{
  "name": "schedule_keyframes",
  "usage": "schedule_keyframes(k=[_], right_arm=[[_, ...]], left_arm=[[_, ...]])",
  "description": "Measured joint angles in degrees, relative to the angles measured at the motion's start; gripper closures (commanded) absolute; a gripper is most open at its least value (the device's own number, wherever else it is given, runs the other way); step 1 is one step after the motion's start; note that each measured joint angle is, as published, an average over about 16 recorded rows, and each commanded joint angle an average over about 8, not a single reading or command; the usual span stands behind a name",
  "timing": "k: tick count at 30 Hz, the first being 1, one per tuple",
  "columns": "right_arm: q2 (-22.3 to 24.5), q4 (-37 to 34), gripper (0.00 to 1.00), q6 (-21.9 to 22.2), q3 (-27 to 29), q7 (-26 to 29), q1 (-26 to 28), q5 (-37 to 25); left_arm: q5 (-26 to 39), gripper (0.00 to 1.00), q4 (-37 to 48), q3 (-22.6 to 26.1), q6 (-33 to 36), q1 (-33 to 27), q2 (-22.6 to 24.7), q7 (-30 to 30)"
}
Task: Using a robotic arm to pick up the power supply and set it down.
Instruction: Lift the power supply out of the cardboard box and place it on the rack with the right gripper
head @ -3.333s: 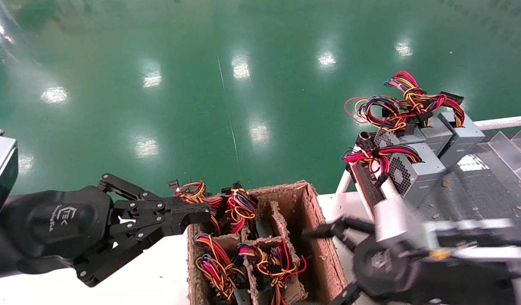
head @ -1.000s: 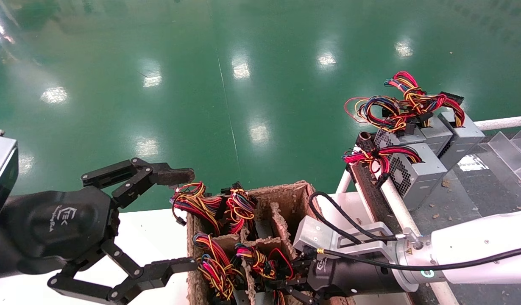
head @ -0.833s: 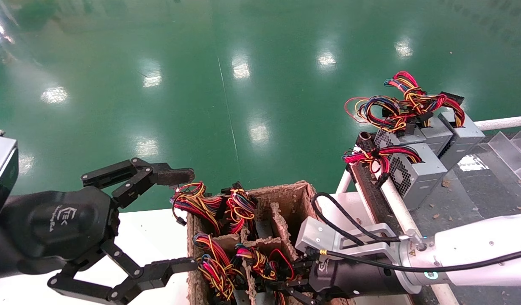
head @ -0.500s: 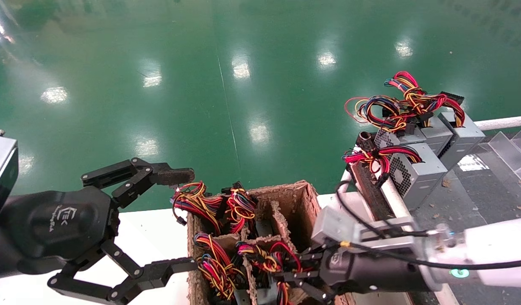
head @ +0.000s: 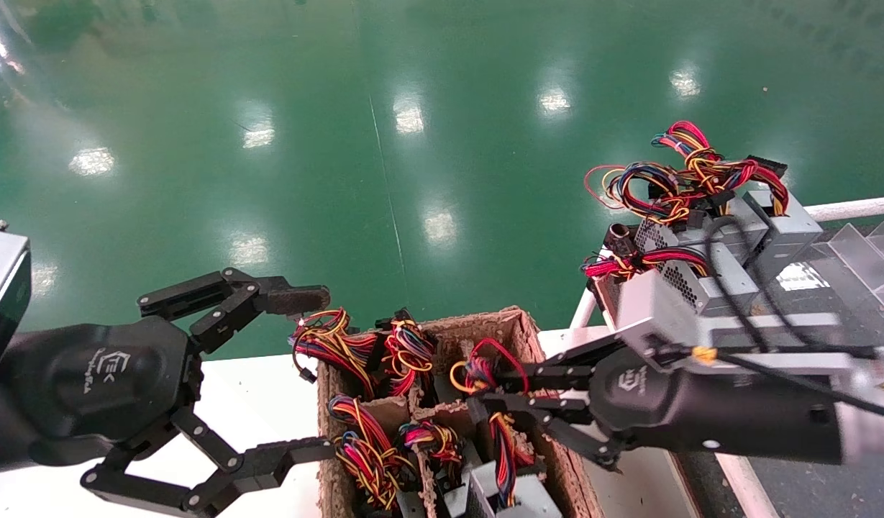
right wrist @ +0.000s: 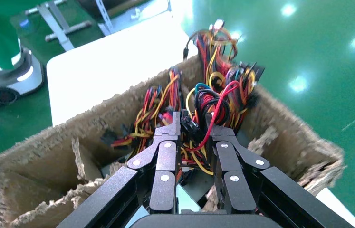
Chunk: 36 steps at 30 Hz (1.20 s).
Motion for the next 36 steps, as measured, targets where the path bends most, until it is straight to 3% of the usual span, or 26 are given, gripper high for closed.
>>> schedule_keyframes(k=[20,27,36], right_arm=[[10.04,0.04,1.0,2.5,14.48,-8.37,-1.32,15.87],[13.68,-0.13,1.0,6.39,18.95,-10.04,0.57,16.82],[18.33,-0.74,1.0,13.16,22.03,-10.35,2.79,13.09]], left_arm=[[0.0,0.0,0.0,0.01,0.0,0.0,0.0,0.0],[-0.01,0.0,0.0,0.01,0.0,0.0,0.0,0.0],[-0.01,0.0,0.0,0.01,0.0,0.0,0.0,0.01]])
